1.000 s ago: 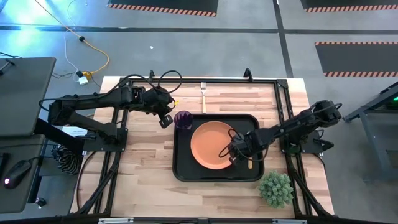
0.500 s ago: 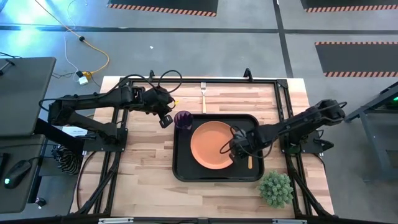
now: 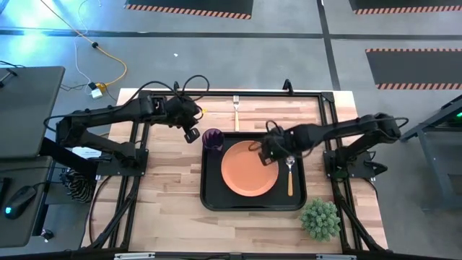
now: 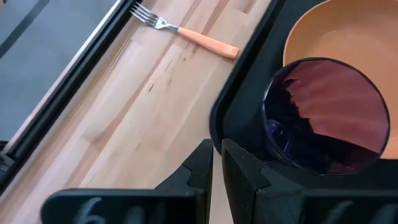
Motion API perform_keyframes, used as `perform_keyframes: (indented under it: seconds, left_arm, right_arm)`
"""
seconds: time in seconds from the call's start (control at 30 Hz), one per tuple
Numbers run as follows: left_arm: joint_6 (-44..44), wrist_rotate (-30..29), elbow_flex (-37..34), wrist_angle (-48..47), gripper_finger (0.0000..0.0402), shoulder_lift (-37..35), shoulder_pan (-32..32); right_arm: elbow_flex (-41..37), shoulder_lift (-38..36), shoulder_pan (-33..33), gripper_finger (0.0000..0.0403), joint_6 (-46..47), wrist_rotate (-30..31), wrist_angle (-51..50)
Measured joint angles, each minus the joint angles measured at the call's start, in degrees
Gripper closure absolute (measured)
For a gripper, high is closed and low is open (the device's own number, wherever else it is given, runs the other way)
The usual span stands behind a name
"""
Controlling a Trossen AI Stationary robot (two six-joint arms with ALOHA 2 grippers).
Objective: Pick and place plate/cup/fork/spoon on tray
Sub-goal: Put the orange fork on the black serving tray between the orange plate and orange spoon
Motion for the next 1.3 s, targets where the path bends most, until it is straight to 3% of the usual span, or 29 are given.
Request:
perform_keyframes:
  seconds: [0.27,0.5,0.77,1.0,1.17,1.3]
  left_arm:
    - [2.9,0.1,0.0,0.2,0.0378,-2.5,1.2]
    - [5.0,0.0,0.0,0.2,0.0378,-4.5,3.8]
    - [6.5,-0.2,0.0,1.6,0.0378,-6.9,7.7]
    - [8.1,-0.2,0.0,4.1,0.0378,-8.3,11.2]
    - [8.6,-0.2,0.0,4.0,0.0378,-8.6,13.6]
    - [8.6,-0.2,0.0,4.0,0.0378,-8.6,15.5]
  right_arm:
    - [4.0,0.0,-9.1,0.0263,-7.6,2.4,1.4]
    - [6.6,0.0,-19.0,0.0223,-17.3,2.4,10.2]
    - [6.7,0.0,-30.5,0.0213,-29.0,2.0,33.7]
    - [6.8,0.0,-37.7,0.0213,-40.3,-2.5,58.1]
    - [12.8,1.2,-41.0,0.0213,-46.5,-2.7,57.9]
    - [23.1,5.4,-42.7,0.0213,-49.6,-2.7,51.5]
